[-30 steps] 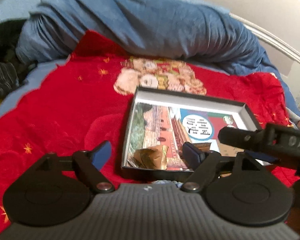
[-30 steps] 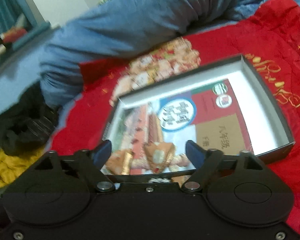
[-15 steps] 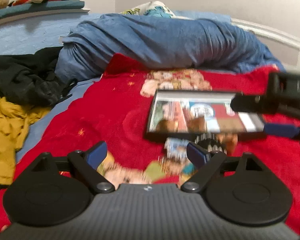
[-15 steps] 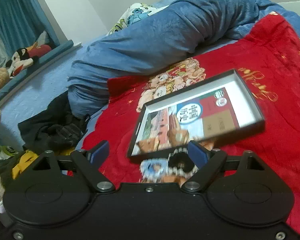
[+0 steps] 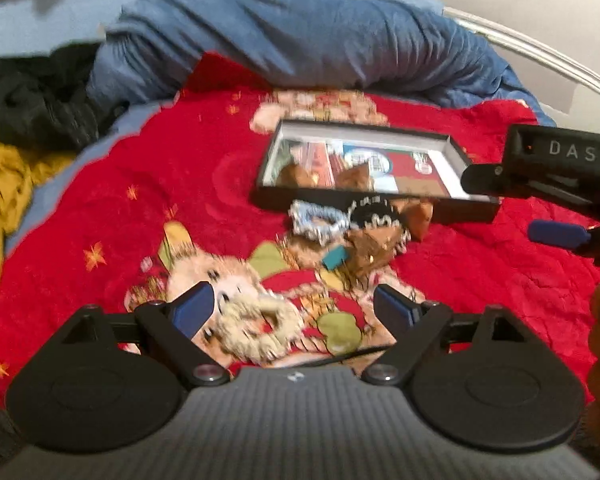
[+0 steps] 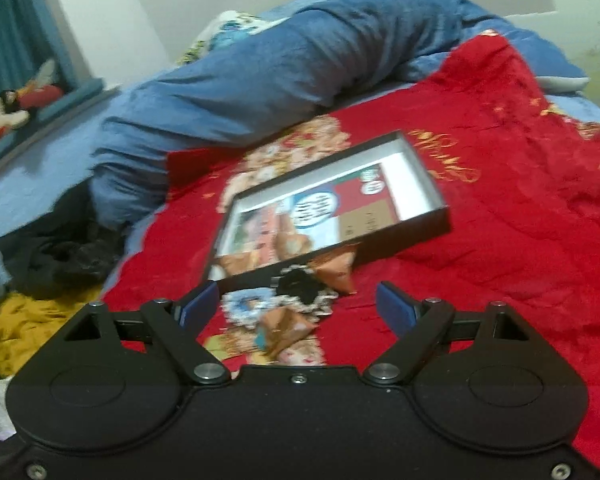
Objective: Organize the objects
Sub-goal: 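Move both grippers back toward the remaining items on the bedspread, then grasp the cream knitted item with the left gripper while the right grasps a brown packet, then lift the cream knitted item and brown packet and carry toward the box lid, then lower the held knitted item and packet over the textbook in the box lid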
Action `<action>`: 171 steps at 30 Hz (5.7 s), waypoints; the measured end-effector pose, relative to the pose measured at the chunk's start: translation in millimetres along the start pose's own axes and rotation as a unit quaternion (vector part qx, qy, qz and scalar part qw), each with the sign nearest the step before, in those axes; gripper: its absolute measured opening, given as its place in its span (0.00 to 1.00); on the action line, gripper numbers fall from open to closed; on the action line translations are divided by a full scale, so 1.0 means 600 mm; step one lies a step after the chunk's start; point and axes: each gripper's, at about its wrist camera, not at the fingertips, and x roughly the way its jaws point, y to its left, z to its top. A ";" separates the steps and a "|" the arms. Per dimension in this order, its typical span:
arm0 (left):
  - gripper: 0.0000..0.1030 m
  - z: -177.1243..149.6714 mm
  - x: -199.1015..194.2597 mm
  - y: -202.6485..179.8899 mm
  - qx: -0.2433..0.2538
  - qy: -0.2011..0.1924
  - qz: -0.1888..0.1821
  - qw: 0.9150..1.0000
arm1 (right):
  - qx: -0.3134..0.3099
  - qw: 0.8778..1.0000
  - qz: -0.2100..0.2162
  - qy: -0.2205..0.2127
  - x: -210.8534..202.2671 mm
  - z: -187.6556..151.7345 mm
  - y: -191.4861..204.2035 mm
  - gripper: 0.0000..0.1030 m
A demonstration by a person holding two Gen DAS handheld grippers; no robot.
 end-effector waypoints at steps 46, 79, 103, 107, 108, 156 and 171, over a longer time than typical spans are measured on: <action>0.26 -0.019 0.100 0.034 -0.100 0.093 0.072 0.988 | 0.024 0.992 0.051 0.113 0.198 -0.060 0.043 0.25; 0.26 0.023 0.004 0.037 -0.108 -0.064 0.036 0.991 | 0.048 0.988 0.150 0.006 0.035 0.009 0.018 0.23; 0.26 0.136 -0.017 0.013 -0.059 -0.148 -0.038 0.987 | 0.068 0.982 0.167 -0.061 -0.002 0.063 -0.020 0.23; 0.26 0.149 -0.018 0.004 -0.046 -0.162 -0.049 0.985 | 0.065 0.982 0.166 -0.066 0.001 0.070 -0.019 0.22; 0.26 0.151 -0.019 0.002 -0.043 -0.166 -0.055 0.984 | 0.065 0.981 0.168 -0.067 0.002 0.073 -0.019 0.22; 0.27 0.271 0.163 0.019 -0.054 -0.184 -0.097 0.977 | 0.024 0.992 0.112 -0.052 0.205 0.175 -0.021 0.22; 0.27 0.268 0.202 0.043 -0.044 -0.164 -0.073 0.983 | 0.057 0.992 0.109 -0.040 0.245 0.184 -0.041 0.22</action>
